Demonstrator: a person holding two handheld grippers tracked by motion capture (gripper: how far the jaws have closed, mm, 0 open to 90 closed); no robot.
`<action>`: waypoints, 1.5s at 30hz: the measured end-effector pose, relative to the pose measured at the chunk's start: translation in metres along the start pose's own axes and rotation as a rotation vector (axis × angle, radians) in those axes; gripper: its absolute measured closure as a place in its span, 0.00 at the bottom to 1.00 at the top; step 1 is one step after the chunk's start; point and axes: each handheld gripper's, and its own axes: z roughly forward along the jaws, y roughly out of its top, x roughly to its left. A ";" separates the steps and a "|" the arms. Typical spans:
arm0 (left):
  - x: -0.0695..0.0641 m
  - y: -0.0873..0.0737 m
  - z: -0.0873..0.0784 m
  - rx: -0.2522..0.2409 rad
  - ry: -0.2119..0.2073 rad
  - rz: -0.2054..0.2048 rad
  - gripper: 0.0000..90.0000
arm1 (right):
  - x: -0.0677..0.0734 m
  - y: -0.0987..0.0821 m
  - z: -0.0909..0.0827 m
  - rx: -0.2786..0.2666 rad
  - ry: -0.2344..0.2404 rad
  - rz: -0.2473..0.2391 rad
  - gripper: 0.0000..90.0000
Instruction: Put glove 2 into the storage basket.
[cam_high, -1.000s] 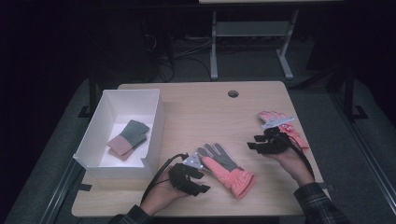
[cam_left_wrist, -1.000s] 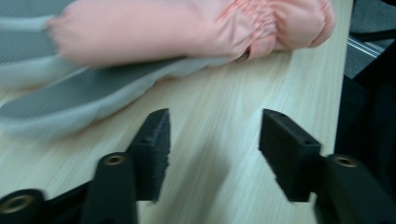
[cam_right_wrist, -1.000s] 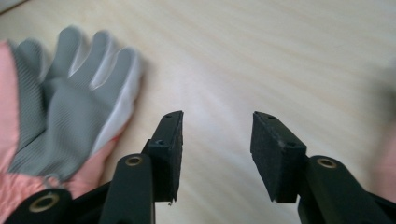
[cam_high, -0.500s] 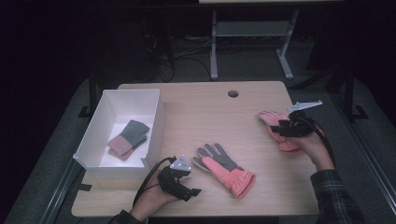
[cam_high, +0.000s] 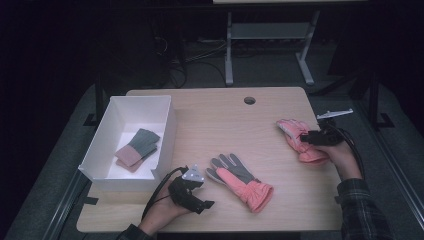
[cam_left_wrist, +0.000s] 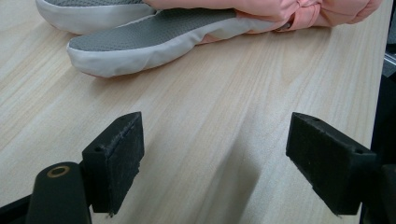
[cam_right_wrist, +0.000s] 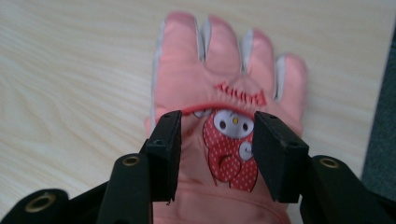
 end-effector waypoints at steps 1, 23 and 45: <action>0.000 0.000 0.001 -0.001 -0.003 -0.002 0.21 | -0.001 -0.001 0.003 0.019 0.003 0.004 0.58; 0.001 0.000 -0.001 -0.003 -0.003 0.005 0.22 | 0.004 0.000 0.006 0.085 0.006 -0.033 0.98; 0.002 0.000 -0.001 -0.012 0.000 -0.003 0.22 | 0.044 0.009 -0.057 -0.001 0.175 -0.073 0.98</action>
